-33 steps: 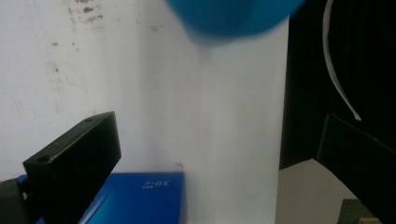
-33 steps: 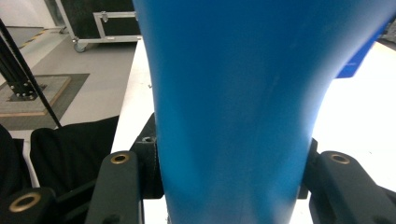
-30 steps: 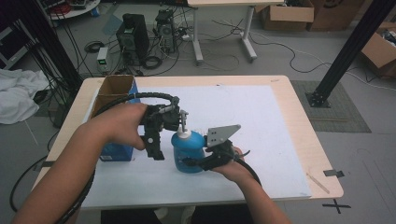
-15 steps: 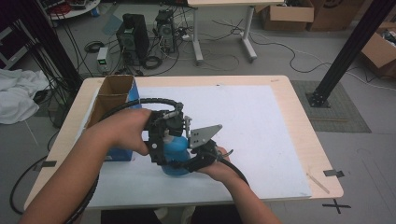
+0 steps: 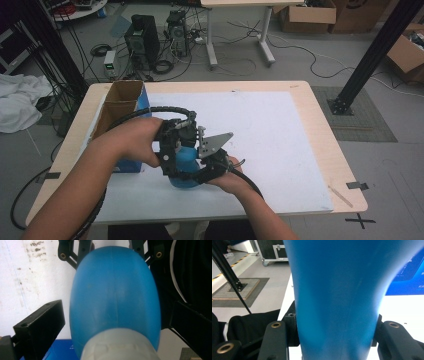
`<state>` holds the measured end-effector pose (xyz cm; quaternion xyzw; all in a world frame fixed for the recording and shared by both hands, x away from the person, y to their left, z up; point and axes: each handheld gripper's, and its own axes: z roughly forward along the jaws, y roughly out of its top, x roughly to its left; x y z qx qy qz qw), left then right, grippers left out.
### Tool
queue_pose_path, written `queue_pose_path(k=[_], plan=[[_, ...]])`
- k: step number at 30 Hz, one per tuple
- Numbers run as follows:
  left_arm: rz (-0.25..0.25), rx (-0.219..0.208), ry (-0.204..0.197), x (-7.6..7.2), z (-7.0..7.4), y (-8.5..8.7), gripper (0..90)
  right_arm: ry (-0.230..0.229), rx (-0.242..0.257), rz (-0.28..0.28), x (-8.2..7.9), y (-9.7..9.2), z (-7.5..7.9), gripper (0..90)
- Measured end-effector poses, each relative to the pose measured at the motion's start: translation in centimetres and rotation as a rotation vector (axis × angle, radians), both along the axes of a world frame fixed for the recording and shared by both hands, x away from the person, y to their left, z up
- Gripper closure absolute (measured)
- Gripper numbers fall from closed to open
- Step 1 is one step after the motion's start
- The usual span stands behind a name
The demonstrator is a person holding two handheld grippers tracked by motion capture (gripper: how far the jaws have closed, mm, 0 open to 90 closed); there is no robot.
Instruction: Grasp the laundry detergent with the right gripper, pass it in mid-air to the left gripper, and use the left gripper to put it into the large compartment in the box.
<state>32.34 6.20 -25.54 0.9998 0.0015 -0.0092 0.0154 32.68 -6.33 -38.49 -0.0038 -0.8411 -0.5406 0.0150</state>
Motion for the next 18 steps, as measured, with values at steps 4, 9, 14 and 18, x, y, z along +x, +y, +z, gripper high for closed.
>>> queue_pose_path(k=[4, 9, 14, 18], plan=[[0.001, 0.004, -0.015, -0.02, 0.06, -0.08, 3.2, -0.006, -0.001, 0.003, -0.06, 0.01, 0.10, 47.4], [0.001, 0.017, -0.004, -0.07, 0.15, -0.16, 12.0, -0.003, 0.005, 0.000, -0.15, 0.01, 0.17, 47.4], [0.001, 0.013, -0.006, -0.10, 0.13, -0.14, 16.3, -0.003, 0.004, 0.001, -0.22, 0.10, 0.22, 47.4], [0.001, 0.021, -0.014, -0.12, 0.17, -0.16, 18.4, -0.004, 0.005, 0.005, -0.19, 0.14, 0.24, 47.3]])
